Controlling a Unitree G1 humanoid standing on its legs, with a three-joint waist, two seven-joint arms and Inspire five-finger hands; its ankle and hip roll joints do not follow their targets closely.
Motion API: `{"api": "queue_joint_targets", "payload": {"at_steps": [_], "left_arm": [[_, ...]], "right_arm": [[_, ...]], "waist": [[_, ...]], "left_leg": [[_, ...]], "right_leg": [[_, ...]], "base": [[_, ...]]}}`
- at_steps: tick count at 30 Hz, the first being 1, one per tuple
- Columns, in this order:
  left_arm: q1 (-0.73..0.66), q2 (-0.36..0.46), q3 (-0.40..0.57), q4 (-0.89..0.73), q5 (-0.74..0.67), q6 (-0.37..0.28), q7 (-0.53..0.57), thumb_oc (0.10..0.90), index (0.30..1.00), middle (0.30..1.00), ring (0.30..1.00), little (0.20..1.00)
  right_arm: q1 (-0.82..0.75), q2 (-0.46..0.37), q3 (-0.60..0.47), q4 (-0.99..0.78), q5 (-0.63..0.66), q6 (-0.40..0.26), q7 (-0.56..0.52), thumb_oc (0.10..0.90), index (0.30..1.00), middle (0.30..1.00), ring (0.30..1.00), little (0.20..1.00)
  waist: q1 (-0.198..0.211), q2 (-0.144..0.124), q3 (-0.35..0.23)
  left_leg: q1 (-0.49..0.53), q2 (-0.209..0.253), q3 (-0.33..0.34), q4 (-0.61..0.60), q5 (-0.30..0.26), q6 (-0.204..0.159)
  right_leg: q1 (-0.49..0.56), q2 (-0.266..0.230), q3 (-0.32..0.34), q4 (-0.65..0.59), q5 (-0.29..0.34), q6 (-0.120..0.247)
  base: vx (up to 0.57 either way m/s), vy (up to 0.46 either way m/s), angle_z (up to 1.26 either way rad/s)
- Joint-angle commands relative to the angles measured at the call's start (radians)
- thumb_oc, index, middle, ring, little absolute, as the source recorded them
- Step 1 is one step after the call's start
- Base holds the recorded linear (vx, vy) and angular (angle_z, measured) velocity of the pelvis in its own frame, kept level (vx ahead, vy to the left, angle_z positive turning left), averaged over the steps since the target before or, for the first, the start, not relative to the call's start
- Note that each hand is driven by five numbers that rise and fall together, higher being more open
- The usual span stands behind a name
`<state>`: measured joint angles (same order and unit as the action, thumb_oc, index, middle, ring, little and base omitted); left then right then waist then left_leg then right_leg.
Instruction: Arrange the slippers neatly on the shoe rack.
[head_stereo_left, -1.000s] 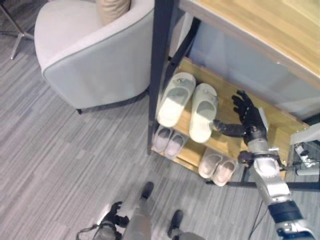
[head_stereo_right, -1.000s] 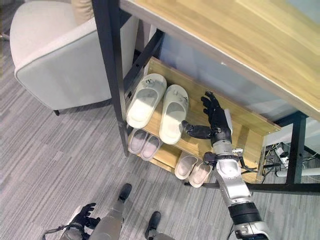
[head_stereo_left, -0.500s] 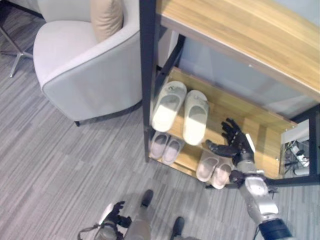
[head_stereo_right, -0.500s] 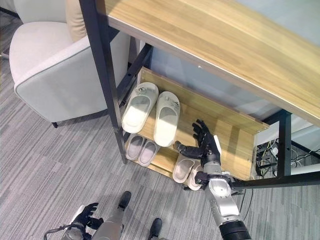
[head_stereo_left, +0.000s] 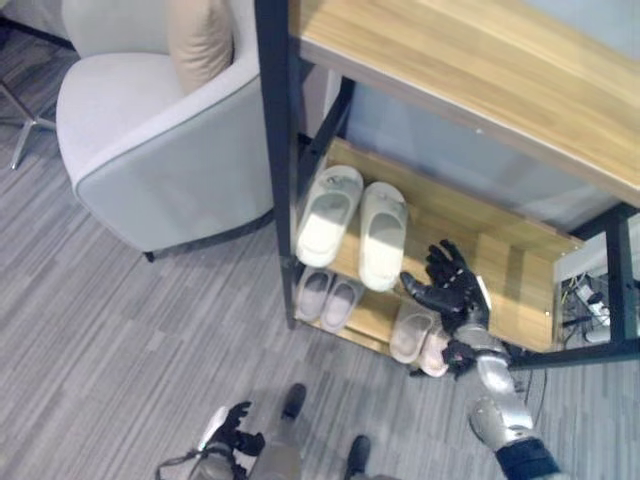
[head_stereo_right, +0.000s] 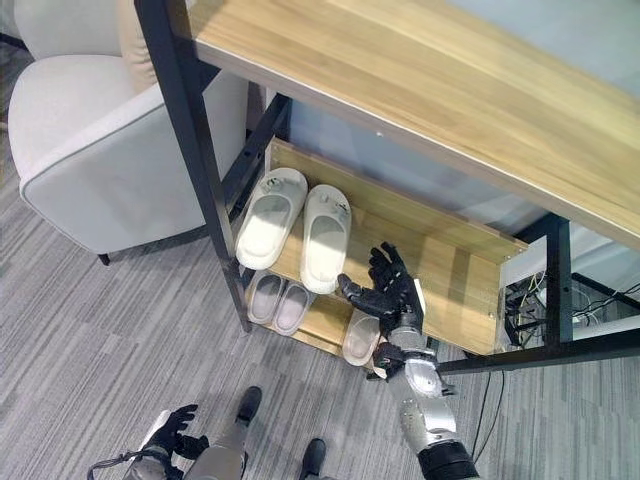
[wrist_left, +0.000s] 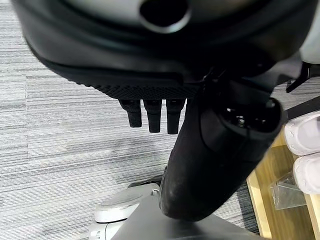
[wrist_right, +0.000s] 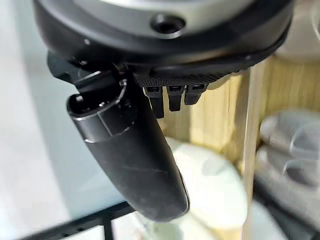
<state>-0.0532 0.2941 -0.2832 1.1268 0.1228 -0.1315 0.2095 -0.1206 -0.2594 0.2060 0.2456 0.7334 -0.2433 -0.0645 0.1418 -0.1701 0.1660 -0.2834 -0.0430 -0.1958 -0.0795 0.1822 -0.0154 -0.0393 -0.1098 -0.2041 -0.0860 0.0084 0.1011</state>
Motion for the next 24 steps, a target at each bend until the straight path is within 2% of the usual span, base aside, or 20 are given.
{"api": "queue_joint_targets", "payload": {"at_steps": [1, 13, 24], "left_arm": [[0.004, -0.042, -0.036, 0.011, -0.015, -0.033, 0.007, 0.8, 0.9, 0.9, 0.9, 0.9], [0.001, -0.064, -0.034, 0.055, -0.018, -0.035, 0.017, 0.8, 0.9, 0.9, 0.9, 0.9], [0.006, -0.066, -0.033, 0.059, -0.003, -0.033, 0.036, 0.8, 0.9, 0.9, 0.9, 0.9]], "right_arm": [[-0.039, -0.009, 0.059, -0.072, 0.081, -0.031, 0.117, 0.8, 0.9, 0.9, 0.9, 0.9], [-0.042, 0.007, 0.142, -0.072, 0.094, -0.012, 0.155, 0.8, 0.9, 0.9, 0.9, 0.9], [-0.073, -0.015, 0.174, -0.072, 0.02, -0.001, 0.147, 0.8, 0.9, 0.9, 0.9, 0.9]], "waist": [[0.022, 0.025, 0.003], [0.021, 0.04, -0.009], [0.024, 0.045, -0.023]], "left_leg": [[0.135, 0.008, -0.017, 0.008, -0.185, 0.027], [0.149, 0.002, -0.01, 0.009, -0.189, 0.028], [0.162, 0.0, -0.011, 0.008, -0.194, 0.029]], "right_leg": [[-0.048, -0.05, 0.017, 0.053, 0.022, 0.066], [-0.038, -0.059, 0.014, 0.06, 0.019, 0.068], [-0.025, -0.065, 0.013, 0.059, 0.017, 0.068]], "base": [[0.0, 0.0, 0.0], [0.0, 0.0, 0.0], [0.0, 0.0, 0.0]]}}
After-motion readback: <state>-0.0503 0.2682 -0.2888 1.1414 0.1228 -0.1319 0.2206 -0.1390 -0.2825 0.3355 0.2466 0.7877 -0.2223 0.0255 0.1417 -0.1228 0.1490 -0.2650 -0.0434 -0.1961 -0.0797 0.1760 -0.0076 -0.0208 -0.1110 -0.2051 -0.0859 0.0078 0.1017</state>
